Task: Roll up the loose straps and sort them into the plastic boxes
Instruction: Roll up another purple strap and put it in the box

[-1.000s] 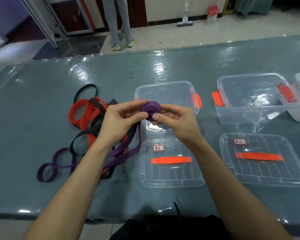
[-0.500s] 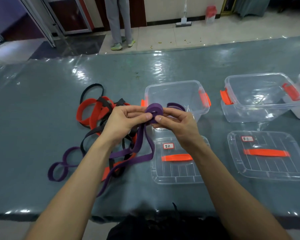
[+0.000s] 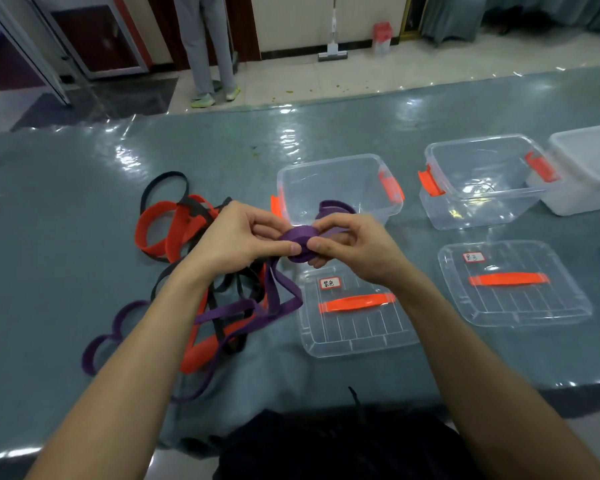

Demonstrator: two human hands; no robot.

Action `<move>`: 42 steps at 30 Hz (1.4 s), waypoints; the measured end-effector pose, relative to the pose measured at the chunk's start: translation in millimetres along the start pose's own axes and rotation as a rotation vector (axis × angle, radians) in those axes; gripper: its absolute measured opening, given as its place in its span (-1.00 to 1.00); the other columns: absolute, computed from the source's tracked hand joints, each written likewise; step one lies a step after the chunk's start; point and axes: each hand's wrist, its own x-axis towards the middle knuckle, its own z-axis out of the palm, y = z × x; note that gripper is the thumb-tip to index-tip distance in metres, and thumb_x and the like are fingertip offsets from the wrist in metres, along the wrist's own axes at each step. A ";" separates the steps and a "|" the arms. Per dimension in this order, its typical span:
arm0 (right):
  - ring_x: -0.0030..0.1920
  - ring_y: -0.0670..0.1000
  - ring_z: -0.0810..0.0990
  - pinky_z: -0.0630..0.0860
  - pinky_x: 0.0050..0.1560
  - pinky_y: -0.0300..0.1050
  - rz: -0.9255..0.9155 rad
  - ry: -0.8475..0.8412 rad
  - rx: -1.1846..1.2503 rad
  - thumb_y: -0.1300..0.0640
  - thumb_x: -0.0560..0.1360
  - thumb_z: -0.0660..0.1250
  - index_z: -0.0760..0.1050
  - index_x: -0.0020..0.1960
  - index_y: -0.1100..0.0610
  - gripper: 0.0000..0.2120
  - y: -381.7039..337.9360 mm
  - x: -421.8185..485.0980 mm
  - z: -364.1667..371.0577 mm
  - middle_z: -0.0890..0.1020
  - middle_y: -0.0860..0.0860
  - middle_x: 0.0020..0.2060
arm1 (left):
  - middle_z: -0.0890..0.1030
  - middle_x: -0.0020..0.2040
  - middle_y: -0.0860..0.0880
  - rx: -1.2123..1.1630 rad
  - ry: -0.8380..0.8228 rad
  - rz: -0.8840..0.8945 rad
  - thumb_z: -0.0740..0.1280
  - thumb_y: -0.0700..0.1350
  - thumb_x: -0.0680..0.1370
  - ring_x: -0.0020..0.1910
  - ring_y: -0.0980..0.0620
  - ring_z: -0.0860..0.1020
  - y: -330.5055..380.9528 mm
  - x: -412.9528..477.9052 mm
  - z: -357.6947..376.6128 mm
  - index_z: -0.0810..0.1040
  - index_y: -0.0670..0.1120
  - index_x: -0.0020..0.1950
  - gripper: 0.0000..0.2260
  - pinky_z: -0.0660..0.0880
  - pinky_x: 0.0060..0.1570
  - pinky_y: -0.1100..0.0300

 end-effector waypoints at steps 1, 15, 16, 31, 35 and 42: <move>-0.15 0.16 0.79 0.72 -0.02 -0.02 0.014 -0.012 -0.011 0.32 0.52 0.55 0.63 0.23 0.25 -0.71 -1.1 -2.0 -1.5 0.76 0.23 -0.05 | 0.82 -0.09 -0.08 0.014 -0.018 0.002 0.69 0.04 0.36 -0.03 -0.04 0.81 1.2 1.2 1.5 0.82 -0.03 0.07 -0.67 0.71 0.09 0.12; -0.26 0.03 0.75 0.68 -0.05 -0.14 -0.143 0.036 0.226 0.41 0.52 0.50 0.65 0.18 0.28 -0.76 -30.5 -3.1 -42.8 0.77 0.11 -0.19 | 0.81 0.05 -0.08 -0.341 0.220 0.121 0.68 -0.07 0.31 0.06 0.03 0.78 23.0 2.4 43.5 0.84 0.11 0.05 -0.68 0.68 0.14 0.20; -0.25 0.03 0.75 0.69 -0.05 -0.14 -0.142 0.032 0.262 0.39 0.53 0.50 0.65 0.18 0.26 -0.76 -30.0 -6.0 -47.9 0.78 0.12 -0.18 | 0.81 0.04 -0.08 -0.347 0.230 0.133 0.68 -0.07 0.32 0.05 0.04 0.78 27.4 2.7 48.9 0.84 0.10 0.05 -0.68 0.67 0.12 0.21; -0.37 0.04 0.71 0.65 -0.28 -0.11 0.117 -0.223 -0.057 0.20 0.42 0.68 0.70 0.20 0.08 -0.63 19.8 -63.6 -105.3 0.76 0.02 -0.25 | 0.82 -0.10 0.05 0.096 0.208 -0.070 0.70 -0.12 0.43 -0.06 0.09 0.80 33.6 -24.1 137.7 0.82 0.00 0.09 -0.75 0.65 0.01 0.33; -0.29 0.07 0.78 0.73 -0.05 0.03 0.062 -0.288 -0.184 0.16 0.43 0.68 0.71 0.06 -0.02 -0.73 12.3 -57.8 -107.7 0.76 -0.04 -0.31 | 0.80 -0.16 0.15 0.274 0.154 -0.015 0.71 -0.10 0.44 -0.13 0.18 0.78 53.4 -20.6 131.9 0.83 0.04 0.04 -0.79 0.65 -0.06 0.36; -0.26 0.14 0.78 0.72 -0.06 0.13 -0.065 -0.189 -0.138 0.25 0.45 0.64 0.73 0.08 0.11 -0.76 4.6 -46.7 -102.3 0.75 0.07 -0.18 | 0.81 -0.10 0.11 0.299 0.259 0.074 0.71 -0.08 0.41 -0.07 0.16 0.79 55.1 -14.5 119.8 0.82 -0.05 0.12 -0.70 0.70 0.06 0.21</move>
